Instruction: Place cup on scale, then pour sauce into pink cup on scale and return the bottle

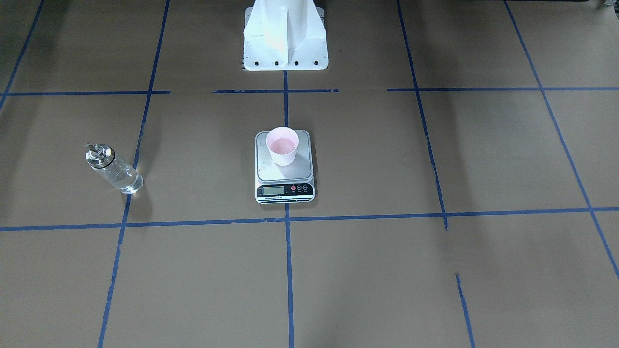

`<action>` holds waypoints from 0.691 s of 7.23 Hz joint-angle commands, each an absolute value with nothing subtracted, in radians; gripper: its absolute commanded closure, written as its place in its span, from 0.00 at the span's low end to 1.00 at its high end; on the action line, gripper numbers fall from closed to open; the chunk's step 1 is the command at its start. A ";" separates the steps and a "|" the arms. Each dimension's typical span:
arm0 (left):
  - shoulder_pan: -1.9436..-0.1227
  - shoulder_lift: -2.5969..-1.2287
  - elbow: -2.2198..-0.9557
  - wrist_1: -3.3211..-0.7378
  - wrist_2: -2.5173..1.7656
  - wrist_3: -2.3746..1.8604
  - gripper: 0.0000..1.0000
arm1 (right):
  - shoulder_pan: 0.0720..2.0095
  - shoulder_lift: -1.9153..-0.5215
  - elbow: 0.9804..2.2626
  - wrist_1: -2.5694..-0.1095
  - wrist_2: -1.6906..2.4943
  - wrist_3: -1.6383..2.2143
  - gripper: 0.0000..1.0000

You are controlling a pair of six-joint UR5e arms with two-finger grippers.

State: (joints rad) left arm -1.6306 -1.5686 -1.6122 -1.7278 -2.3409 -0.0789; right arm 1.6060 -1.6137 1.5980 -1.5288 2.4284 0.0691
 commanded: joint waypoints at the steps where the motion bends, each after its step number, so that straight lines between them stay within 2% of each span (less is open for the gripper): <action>1: -1.631 -1.571 -1.614 -1.724 -2.341 -0.069 0.00 | 1.606 -1.614 1.598 -1.528 2.428 0.074 0.00; 5: -1.631 -1.566 -1.606 -1.718 -2.341 0.043 0.00 | 1.606 -1.614 1.601 -1.528 2.428 0.067 0.00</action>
